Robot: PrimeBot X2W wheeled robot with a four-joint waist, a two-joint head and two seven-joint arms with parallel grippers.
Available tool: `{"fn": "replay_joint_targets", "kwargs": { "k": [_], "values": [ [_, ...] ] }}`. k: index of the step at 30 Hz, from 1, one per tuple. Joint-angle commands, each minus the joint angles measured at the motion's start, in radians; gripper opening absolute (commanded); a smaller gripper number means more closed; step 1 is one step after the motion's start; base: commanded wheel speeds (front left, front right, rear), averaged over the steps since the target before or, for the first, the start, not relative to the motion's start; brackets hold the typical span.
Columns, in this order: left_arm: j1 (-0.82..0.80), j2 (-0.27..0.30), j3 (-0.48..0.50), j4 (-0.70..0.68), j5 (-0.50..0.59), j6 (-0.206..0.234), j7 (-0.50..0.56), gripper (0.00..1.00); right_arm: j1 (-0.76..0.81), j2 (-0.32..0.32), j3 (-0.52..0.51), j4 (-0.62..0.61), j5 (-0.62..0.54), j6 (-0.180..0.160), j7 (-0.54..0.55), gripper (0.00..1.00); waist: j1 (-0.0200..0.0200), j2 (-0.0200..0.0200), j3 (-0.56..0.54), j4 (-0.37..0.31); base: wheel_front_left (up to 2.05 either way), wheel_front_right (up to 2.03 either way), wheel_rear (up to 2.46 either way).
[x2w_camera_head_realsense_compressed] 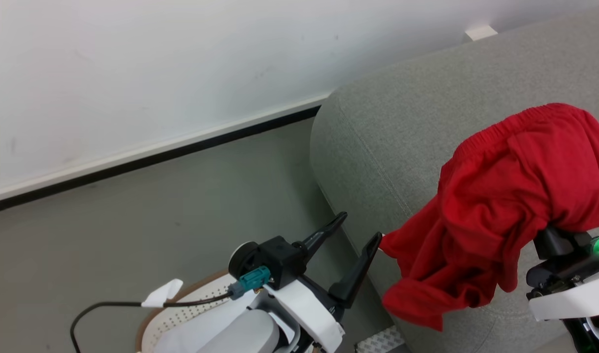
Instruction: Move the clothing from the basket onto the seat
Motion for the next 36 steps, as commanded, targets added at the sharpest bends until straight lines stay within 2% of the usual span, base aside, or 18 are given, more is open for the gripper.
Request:
{"fn": "replay_joint_targets", "kwargs": {
  "k": [1, 5, 9, 15, 16, 21, 25, 28, 30, 36],
  "values": [
    [-0.013, 0.002, 0.003, 0.006, 0.010, -0.005, -0.006, 1.00, -0.026, -0.002, -0.003, -0.005, -0.004, 0.002, -0.004, 0.00, 0.0000, -0.0001, 0.022, -0.011, 0.00, 0.00, 0.00],
    [-0.035, 0.011, -0.002, 0.006, 0.018, -0.006, 0.005, 1.00, -0.100, -0.018, 0.006, -0.005, 0.041, 0.002, -0.004, 0.00, 0.0000, -0.0001, 0.066, -0.010, 0.00, 0.00, 0.00],
    [-0.074, 0.023, -0.006, -0.011, 0.033, -0.005, 0.031, 1.00, -0.213, -0.059, -0.004, 0.018, 0.113, 0.002, -0.004, 0.00, 0.0000, -0.0001, 0.146, 0.020, 0.00, 0.00, 0.00],
    [-0.137, 0.052, 0.001, -0.055, 0.048, 0.001, 0.082, 1.00, -0.397, -0.179, -0.072, 0.089, 0.172, 0.001, -0.004, 0.00, 0.0000, -0.0001, 0.311, 0.090, 0.00, 0.00, 0.00],
    [-0.137, 0.052, 0.001, -0.055, 0.048, 0.001, 0.082, 1.00, -0.397, -0.179, -0.072, 0.089, 0.172, 0.001, -0.004, 0.00, 0.0000, -0.0001, 0.311, 0.090, 0.00, 0.00, 0.00],
    [-0.178, 0.078, 0.012, -0.094, 0.062, 0.013, 0.110, 1.00, -0.538, -0.310, -0.137, 0.214, 0.227, 0.000, -0.004, 0.00, 0.0000, -0.0001, 0.428, 0.150, 0.00, 0.00, 0.00],
    [-0.206, 0.090, 0.015, -0.124, 0.078, 0.023, 0.128, 1.00, -0.611, -0.367, -0.219, 0.355, 0.249, 0.000, -0.003, 0.00, 0.0000, -0.0001, 0.506, 0.197, 0.00, 0.00, 0.00],
    [-0.227, 0.095, 0.015, -0.145, 0.085, 0.029, 0.138, 1.00, -0.642, -0.379, -0.268, 0.496, 0.261, 0.000, -0.002, 0.00, 0.0000, -0.0001, 0.555, 0.223, 0.00, 0.00, 0.00],
    [-0.233, 0.101, 0.019, -0.156, 0.089, 0.033, 0.142, 1.00, -0.659, -0.382, -0.263, 0.589, 0.245, 0.000, -0.002, 0.00, 0.0000, -0.0001, 0.583, 0.235, 0.00, 0.00, 0.00],
    [-0.248, 0.108, 0.022, -0.170, 0.100, 0.043, 0.145, 1.00, -0.696, -0.312, -0.139, 0.788, 0.203, 0.000, 0.040, 0.00, 0.0000, -0.0001, 0.628, 0.237, 0.00, 0.00, 0.00]
  ]
}}
